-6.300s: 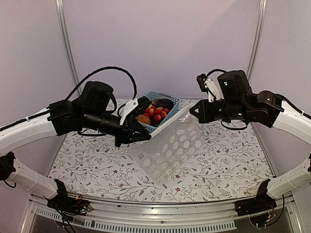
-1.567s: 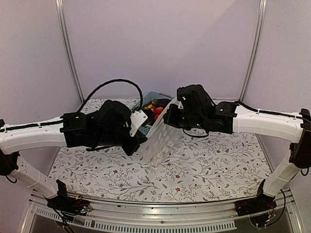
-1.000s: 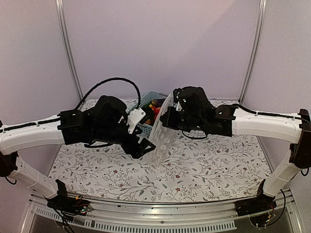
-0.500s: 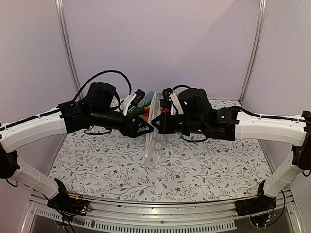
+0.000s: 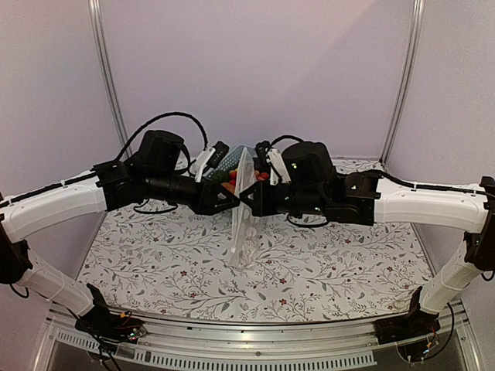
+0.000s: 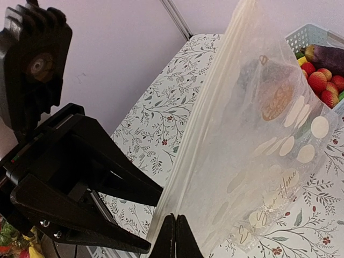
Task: Place the food in the zip-top bag and seal the zipper
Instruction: Open the zipper food storage bag at the center of the board.
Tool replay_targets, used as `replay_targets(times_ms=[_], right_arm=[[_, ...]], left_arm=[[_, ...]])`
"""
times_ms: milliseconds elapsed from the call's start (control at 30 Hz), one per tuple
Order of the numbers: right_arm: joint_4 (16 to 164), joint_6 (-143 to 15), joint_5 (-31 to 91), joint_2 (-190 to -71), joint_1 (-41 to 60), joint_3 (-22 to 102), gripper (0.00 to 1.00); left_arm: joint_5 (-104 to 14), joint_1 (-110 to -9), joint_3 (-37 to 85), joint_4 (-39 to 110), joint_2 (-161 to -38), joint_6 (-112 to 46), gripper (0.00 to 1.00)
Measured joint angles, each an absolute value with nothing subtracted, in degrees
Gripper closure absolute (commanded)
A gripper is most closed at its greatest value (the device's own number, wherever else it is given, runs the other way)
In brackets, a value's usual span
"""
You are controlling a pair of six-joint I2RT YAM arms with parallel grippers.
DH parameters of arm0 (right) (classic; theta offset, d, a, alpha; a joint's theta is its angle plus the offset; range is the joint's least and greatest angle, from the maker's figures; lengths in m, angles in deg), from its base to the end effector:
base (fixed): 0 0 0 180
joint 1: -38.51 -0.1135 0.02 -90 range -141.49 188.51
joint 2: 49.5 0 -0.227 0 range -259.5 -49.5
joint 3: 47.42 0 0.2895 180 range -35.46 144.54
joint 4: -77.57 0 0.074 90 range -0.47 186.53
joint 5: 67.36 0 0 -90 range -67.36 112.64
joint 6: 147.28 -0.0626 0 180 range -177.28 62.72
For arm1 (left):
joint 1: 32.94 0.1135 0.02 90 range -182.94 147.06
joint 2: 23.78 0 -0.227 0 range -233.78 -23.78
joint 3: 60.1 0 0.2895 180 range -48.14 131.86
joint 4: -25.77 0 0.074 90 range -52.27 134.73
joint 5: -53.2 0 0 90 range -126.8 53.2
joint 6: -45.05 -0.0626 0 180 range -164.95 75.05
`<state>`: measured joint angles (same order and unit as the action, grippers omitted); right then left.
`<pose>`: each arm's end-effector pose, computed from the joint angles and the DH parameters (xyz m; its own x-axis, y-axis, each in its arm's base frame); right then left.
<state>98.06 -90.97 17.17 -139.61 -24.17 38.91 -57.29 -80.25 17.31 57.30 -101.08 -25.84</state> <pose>0.2043 0.3825 0.2654 -0.6254 -0.0076 -0.7802 -0.5980 0.6469 0.4731 0.2367 -0.2889 0.2664 -0.6257 0.2260 -0.7466 0.7262 0.5181 -0.4518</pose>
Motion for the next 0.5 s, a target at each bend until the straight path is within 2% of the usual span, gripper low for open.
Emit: replay_targets(times_ms=[233,500], right_arm=[[98.1,-90.6,17.0,-139.6,-24.5,39.2,1.00],[98.9,-89.9,14.3,-139.7,-25.4,41.3,1.00]], left_arm=[[-57.0,-80.2,17.3,57.4,-101.1,-25.7,0.78],[-55.2,-80.1,17.3,58.2,-101.1,-25.9,0.98]])
